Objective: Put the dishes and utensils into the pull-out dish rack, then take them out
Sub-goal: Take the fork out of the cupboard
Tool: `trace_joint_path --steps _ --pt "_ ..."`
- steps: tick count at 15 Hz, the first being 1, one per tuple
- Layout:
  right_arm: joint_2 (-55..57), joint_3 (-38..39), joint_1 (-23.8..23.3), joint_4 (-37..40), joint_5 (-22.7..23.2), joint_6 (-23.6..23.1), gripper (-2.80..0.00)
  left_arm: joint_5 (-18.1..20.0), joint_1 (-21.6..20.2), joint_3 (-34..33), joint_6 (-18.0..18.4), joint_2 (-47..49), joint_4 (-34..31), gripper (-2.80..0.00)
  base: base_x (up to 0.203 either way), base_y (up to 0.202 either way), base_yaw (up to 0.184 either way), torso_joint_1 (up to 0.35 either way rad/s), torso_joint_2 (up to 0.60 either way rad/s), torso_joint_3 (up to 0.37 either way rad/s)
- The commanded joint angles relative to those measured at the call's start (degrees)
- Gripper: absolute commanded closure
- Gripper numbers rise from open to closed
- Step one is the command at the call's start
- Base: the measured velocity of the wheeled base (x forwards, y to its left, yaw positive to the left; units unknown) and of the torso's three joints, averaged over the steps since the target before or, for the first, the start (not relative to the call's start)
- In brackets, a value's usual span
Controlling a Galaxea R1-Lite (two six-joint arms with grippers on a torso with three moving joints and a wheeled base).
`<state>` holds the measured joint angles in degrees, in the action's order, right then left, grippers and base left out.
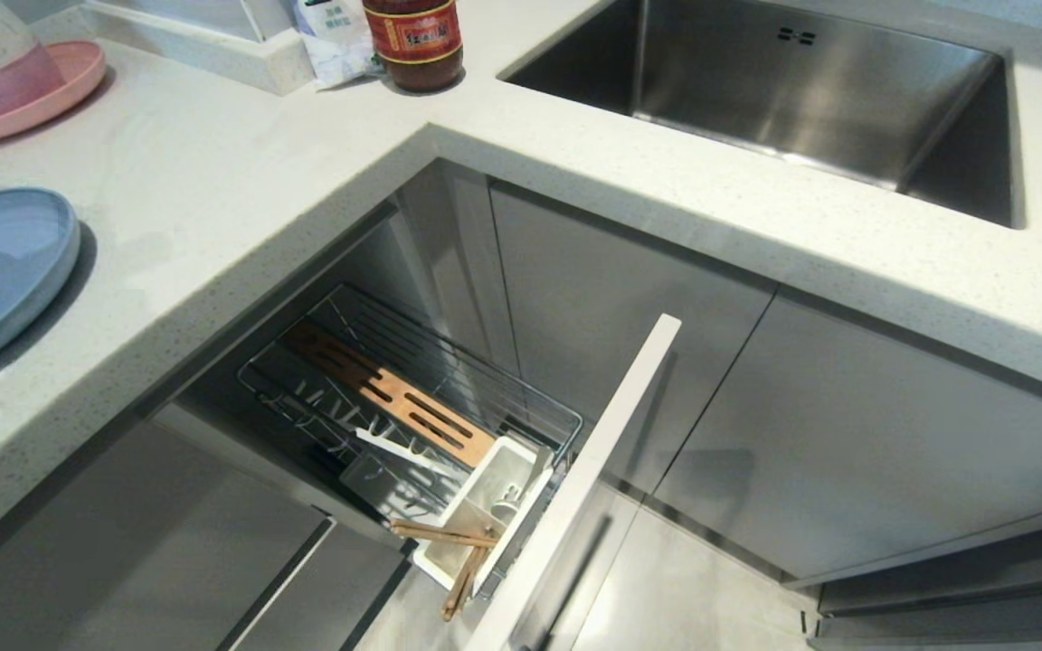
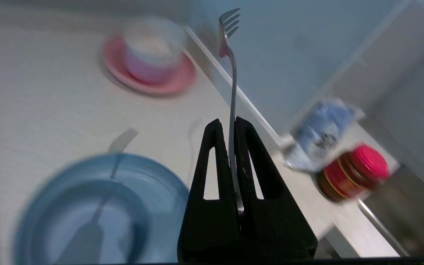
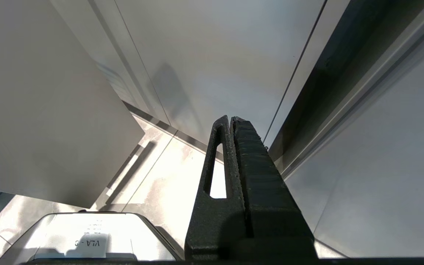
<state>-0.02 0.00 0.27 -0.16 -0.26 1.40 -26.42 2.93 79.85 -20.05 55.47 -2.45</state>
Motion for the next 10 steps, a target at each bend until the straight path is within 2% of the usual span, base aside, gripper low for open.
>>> trace_joint_path --steps 1,3,5,6,8,10 --pt "-0.22 0.09 0.02 -0.02 0.00 0.00 0.00 3.09 -12.53 -1.62 0.44 -5.14 0.00 0.00 0.000 0.000 0.000 0.000 0.00 0.000" --pt "-0.24 0.09 0.01 -0.02 0.00 0.00 0.00 7.16 -21.93 -6.21 0.82 -9.29 0.28 0.00 0.000 0.000 0.000 0.000 0.00 0.000" --pt "-0.22 0.09 0.00 -0.02 0.00 0.00 0.00 10.54 -28.20 -14.15 0.80 -13.19 0.52 0.00 0.000 0.000 0.000 0.000 0.00 0.000" --pt "-0.23 0.09 0.04 -0.02 0.00 0.00 0.00 13.38 -31.26 -18.25 0.64 -15.06 0.58 0.00 0.000 0.000 0.000 0.000 0.00 0.000" --pt "-0.18 0.09 0.05 -0.02 0.00 0.00 0.00 17.41 -35.74 -24.76 -0.11 -17.76 0.52 0.00 0.000 0.000 0.000 0.000 0.00 0.000" --pt "-0.24 0.09 0.08 -0.02 0.00 0.00 0.00 18.87 -37.86 -29.48 -0.37 -18.61 0.66 0.00 0.000 0.000 0.000 0.000 0.00 0.000"
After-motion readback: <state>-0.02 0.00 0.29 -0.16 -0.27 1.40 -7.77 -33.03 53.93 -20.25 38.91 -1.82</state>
